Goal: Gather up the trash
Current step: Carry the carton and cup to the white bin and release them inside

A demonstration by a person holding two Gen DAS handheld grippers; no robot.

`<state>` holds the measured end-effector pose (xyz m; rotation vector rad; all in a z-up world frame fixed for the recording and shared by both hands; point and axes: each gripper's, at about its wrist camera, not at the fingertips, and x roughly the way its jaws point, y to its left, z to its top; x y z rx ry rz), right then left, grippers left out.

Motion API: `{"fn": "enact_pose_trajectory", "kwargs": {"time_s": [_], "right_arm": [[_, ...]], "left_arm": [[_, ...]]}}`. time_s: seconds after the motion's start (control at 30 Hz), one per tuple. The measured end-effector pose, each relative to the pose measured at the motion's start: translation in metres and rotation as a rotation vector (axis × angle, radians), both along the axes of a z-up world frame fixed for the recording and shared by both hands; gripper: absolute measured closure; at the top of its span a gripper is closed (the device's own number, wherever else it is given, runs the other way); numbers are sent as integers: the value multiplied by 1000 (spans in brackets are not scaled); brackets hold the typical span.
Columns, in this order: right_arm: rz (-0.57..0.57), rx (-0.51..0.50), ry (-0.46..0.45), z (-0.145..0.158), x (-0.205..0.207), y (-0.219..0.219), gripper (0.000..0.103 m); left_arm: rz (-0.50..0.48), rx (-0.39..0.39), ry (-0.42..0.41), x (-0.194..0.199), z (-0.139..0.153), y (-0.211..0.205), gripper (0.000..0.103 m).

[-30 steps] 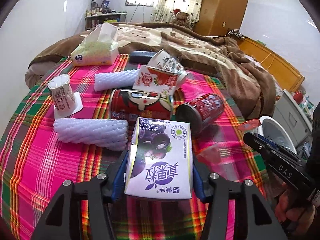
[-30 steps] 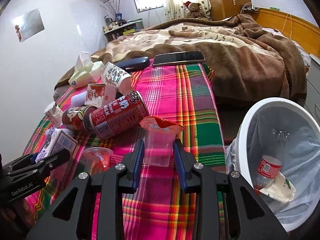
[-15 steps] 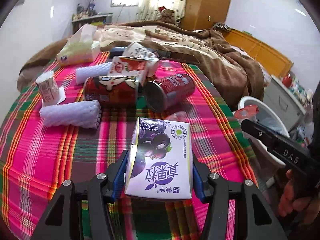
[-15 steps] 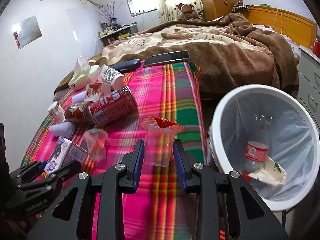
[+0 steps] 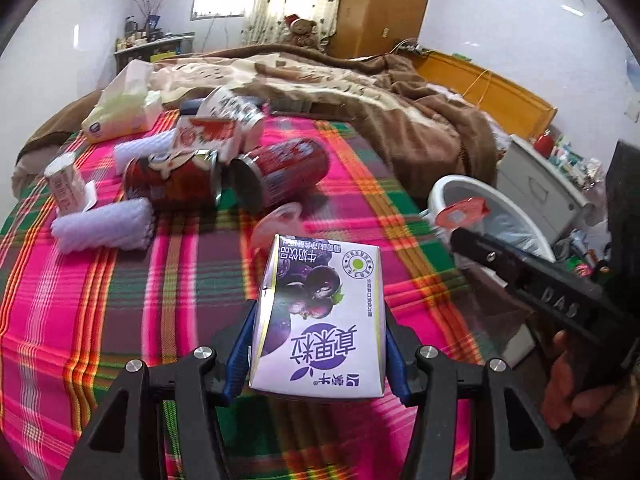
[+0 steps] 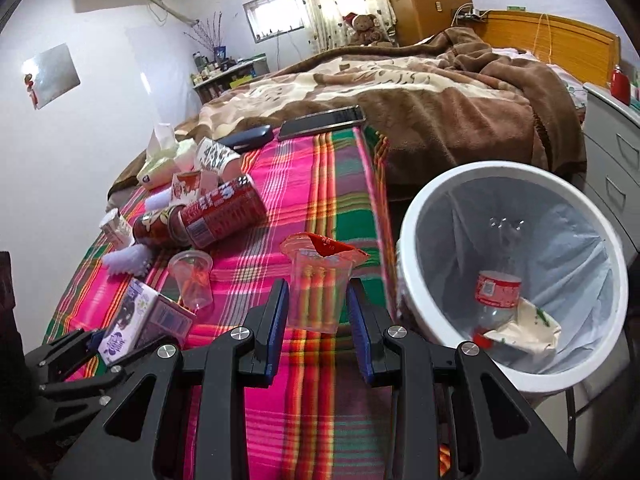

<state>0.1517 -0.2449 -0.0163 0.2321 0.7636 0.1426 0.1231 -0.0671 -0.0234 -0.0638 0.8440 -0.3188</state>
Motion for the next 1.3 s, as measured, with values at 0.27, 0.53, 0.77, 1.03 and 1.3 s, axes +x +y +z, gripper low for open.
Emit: {"fn": "enact_pose_trajectory", "kwargs": {"time_s": [0.27, 0.53, 0.77, 1.03, 1.3], "right_arm": [[-85, -6, -33, 12, -6, -37, 72], [-197, -29, -9, 8, -8, -82, 72], [-288, -40, 45, -6, -4, -116, 72], [-322, -68, 98, -16, -4, -132, 71], [-333, -88, 102, -16, -7, -137, 38]], "left_arm": [[-66, -17, -40, 11, 26, -32, 47], [-175, -39, -60, 31, 41, -91, 47], [-271, -39, -38, 45, 35, -145, 47], [-330, -3, -1, 55, 16, -192, 47], [-320, -24, 8, 62, 10, -197, 33]]}}
